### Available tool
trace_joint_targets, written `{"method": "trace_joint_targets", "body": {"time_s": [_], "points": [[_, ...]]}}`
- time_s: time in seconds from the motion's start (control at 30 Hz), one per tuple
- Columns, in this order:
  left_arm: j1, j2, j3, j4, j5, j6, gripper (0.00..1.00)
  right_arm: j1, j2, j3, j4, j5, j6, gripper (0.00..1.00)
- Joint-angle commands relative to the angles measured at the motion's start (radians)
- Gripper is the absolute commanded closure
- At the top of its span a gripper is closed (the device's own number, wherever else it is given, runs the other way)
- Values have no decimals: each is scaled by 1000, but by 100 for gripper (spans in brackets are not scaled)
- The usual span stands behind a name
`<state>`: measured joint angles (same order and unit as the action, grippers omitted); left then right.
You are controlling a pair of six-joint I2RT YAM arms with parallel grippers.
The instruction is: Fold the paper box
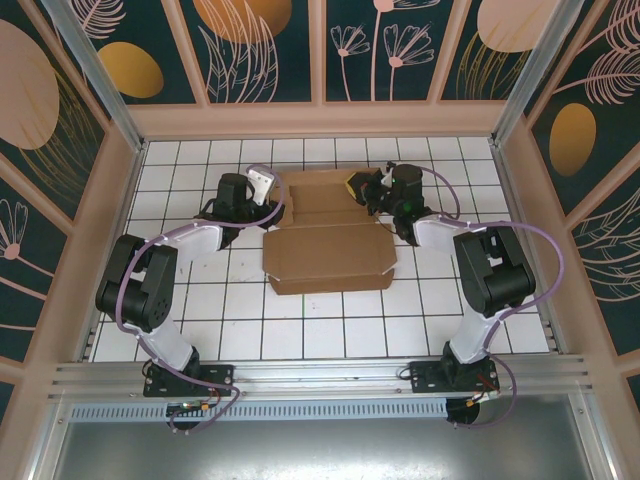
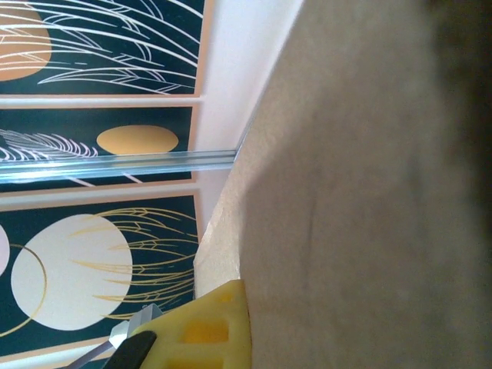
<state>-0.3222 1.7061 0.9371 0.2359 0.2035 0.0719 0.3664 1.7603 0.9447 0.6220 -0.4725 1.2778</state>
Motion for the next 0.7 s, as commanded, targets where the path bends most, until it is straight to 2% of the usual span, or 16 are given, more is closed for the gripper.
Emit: {"method": "trace_joint_targets", "body": {"time_s": [0.0,0.23,0.5,0.67], "points": [[-6,-14,30,37,-18,32,42,19,-24,9,-85,-51,29,94],[-5,-50,10,37,-9,97,41,22,-20,53,-164,-76,103,93],[-8,-3,58,37,-112,22,42,42,-37,69,-202,-68,93,91],[-25,1,58,44,-182,7,50,46,-53,66,-242,-41,66,91]]}}
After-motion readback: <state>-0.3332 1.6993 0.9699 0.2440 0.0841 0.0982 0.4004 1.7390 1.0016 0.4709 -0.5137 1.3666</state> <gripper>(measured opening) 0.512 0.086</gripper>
